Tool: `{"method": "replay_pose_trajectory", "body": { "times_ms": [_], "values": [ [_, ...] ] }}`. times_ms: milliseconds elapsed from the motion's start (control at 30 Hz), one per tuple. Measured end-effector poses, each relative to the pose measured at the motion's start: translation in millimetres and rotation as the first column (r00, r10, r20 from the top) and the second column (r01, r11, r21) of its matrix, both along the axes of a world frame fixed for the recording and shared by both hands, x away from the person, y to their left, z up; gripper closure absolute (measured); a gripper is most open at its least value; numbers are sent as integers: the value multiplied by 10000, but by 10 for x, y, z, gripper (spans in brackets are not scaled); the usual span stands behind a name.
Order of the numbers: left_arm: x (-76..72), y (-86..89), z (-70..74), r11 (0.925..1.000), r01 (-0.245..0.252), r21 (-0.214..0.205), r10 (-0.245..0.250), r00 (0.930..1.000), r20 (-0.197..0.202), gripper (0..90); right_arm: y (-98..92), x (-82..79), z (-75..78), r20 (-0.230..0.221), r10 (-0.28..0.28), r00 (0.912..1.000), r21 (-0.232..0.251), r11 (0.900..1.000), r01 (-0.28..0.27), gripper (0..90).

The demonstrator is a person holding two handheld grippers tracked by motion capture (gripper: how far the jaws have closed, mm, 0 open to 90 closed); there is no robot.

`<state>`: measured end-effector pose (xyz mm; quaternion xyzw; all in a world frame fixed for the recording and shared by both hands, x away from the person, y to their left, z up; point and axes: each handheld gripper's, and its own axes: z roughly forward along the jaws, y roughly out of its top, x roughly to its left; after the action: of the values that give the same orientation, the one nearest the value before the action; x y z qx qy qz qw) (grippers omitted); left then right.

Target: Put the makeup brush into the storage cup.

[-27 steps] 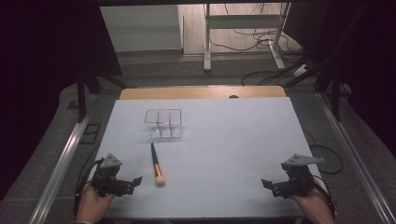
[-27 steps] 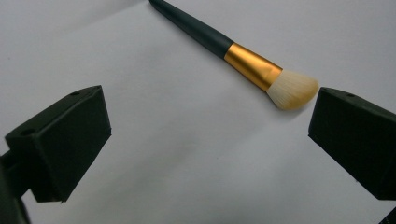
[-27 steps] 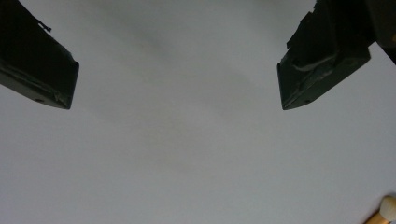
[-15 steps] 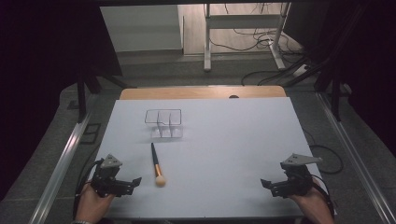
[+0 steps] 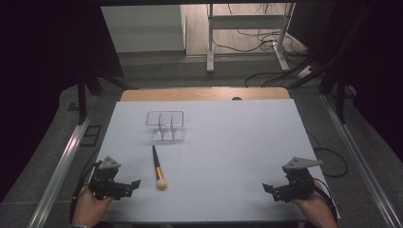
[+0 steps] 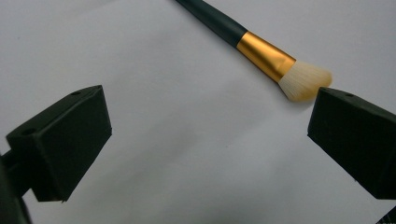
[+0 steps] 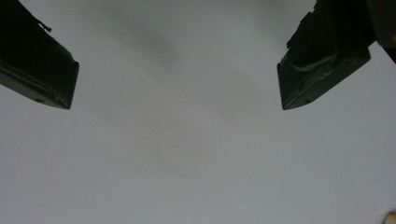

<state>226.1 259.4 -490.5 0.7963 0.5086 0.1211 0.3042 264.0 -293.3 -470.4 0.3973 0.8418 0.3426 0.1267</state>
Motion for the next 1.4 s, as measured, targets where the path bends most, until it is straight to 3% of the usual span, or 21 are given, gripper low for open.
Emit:
{"method": "replay_pose_trajectory", "body": {
  "times_ms": [200, 300, 700, 1033, 1233, 1400],
  "values": [
    [7, -37, 25, 9998, 180, 23, -180, 9998, 15, 0, 22, 4, -8, -28, 131, 9999, -141, 9998, -131, 0],
    [22, -116, 26, 9989, 384, 252, -383, 9993, -51, 0, 36, 2, -7, -5, 189, 9998, -158, 9997, -190, 0],
    [94, -131, 27, 9987, 509, -33, -510, 9984, -256, 3, 60, 4, -15, -2, 246, 9997, -323, 9992, -246, 0],
    [195, -196, 46, 9977, 666, 153, -660, 9971, -376, 7, 62, 0, -4, 114, 78, 9999, -311, 9995, -74, 0],
    [256, -234, 65, 9969, 780, 42, -777, 9959, -454, 4, 75, -6, -2, 150, 97, 9998, -343, 9994, -92, 0],
    [316, -262, 85, 9952, 916, 354, -897, 9946, -531, 2, 78, -6, -4, 161, 107, 9998, -363, 9993, -101, 0]
  ]
}}
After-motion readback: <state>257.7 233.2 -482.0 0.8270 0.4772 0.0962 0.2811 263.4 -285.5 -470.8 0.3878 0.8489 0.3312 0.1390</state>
